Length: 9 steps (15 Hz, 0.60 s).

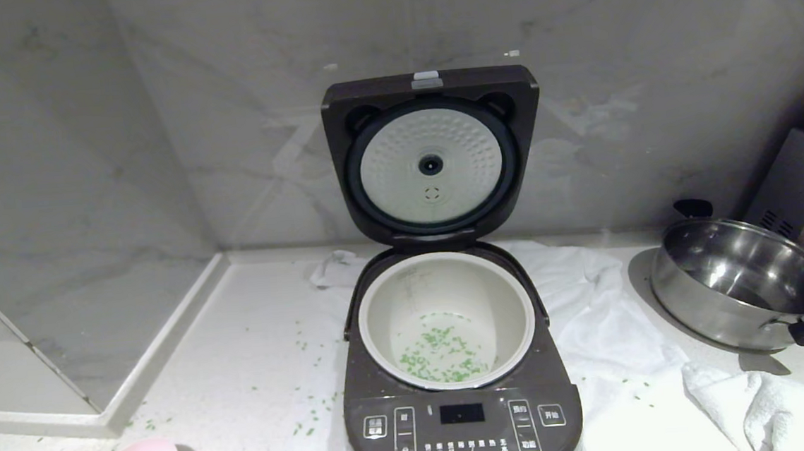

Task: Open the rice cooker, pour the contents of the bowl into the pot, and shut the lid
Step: Turn on the tap

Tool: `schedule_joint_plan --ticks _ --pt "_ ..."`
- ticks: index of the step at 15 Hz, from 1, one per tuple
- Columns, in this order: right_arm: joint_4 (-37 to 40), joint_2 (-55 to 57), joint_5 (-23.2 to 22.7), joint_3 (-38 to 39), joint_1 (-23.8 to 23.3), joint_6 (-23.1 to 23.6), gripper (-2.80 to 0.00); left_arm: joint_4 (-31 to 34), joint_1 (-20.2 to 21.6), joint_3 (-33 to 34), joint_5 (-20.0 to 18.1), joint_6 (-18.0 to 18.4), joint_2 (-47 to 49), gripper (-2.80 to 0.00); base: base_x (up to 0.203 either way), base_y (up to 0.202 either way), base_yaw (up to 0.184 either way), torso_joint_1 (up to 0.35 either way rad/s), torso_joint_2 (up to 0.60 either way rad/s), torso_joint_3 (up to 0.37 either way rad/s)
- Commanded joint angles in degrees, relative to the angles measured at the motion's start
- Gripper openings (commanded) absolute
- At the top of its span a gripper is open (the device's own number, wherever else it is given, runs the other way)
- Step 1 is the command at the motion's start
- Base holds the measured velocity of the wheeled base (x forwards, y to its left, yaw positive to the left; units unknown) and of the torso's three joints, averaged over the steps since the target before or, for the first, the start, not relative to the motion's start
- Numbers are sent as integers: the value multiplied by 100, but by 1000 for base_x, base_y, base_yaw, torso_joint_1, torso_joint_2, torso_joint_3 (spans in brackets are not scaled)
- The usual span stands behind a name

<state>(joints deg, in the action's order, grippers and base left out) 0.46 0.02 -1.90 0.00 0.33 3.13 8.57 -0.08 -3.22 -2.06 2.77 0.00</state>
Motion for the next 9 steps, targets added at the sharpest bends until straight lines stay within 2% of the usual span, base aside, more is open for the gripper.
schedule_joint_plan --ticks 1,9 --pt "-2 -11 -3 9 2 3 -280 4 8 -3 -5 4 -9 -280 0 0 0 0 0 0" --pt "-2 -5 -3 9 2 3 -280 4 -1 -2 -5 4 -9 -280 0 0 0 0 0 0"
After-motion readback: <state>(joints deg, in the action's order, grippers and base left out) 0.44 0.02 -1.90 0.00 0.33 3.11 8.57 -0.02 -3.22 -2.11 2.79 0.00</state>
